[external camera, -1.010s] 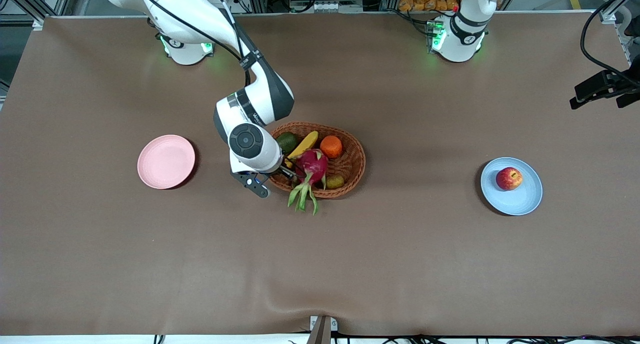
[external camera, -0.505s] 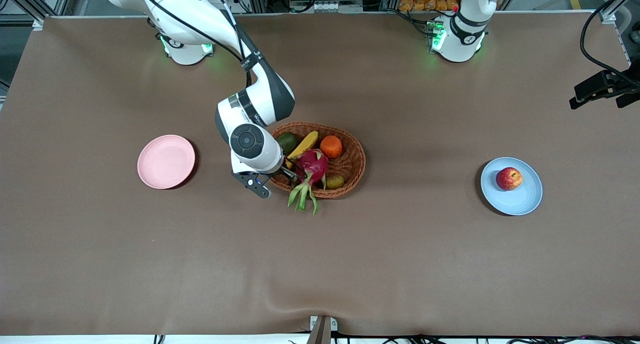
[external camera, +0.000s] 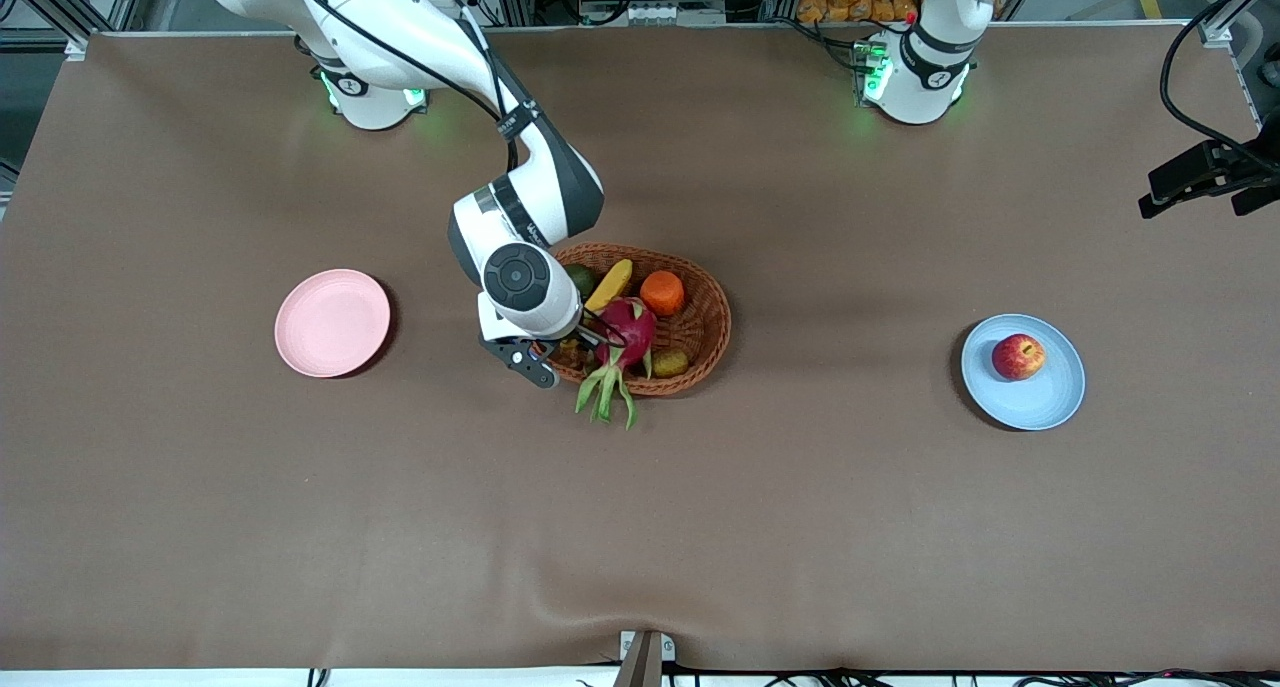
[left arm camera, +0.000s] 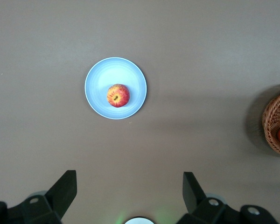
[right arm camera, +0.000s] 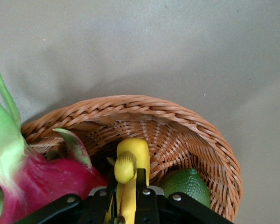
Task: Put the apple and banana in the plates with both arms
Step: 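Grasp the yellow banana in the basket with the right gripper, then carry the banana with the right gripper over the pink plate, then lower the banana onto the pink plate and open the right gripper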
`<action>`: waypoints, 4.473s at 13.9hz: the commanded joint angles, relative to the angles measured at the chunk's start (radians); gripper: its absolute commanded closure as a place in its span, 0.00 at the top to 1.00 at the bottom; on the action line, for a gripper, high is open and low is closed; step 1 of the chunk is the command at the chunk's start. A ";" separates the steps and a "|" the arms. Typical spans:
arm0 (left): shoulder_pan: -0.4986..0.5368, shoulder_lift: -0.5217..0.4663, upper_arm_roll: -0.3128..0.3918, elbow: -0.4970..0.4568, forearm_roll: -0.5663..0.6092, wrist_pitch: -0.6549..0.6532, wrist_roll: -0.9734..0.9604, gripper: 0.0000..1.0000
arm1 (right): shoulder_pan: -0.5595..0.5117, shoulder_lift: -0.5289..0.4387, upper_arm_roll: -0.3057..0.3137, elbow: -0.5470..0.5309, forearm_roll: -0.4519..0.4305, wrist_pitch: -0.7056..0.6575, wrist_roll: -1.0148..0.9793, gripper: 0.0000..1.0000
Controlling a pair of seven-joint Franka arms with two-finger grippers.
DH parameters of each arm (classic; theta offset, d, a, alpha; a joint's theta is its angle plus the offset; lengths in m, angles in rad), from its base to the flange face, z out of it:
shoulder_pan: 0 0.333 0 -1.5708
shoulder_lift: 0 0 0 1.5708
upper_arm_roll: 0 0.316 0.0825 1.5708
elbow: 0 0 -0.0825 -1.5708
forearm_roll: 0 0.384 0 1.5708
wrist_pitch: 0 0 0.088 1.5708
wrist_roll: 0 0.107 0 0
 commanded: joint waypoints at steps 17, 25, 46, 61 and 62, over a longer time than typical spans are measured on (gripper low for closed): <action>-0.001 0.010 -0.001 0.007 0.017 -0.006 0.019 1.00 | -0.013 0.016 -0.013 0.024 -0.002 -0.001 0.011 0.25; -0.002 0.010 -0.001 0.007 0.017 -0.006 0.017 1.00 | -0.010 0.005 -0.015 0.026 -0.002 -0.011 0.008 0.00; -0.002 0.008 0.001 0.007 0.013 -0.007 0.019 1.00 | -0.508 -0.214 -0.036 -0.123 -0.330 -0.285 -0.868 0.00; -0.002 0.010 -0.001 0.005 0.012 -0.009 0.017 1.00 | -0.550 -0.187 -0.029 -0.220 -0.290 -0.186 -0.942 1.00; -0.002 0.008 -0.001 0.007 0.012 -0.009 0.017 1.00 | -0.550 -0.200 -0.026 -0.183 -0.290 -0.236 -0.943 1.00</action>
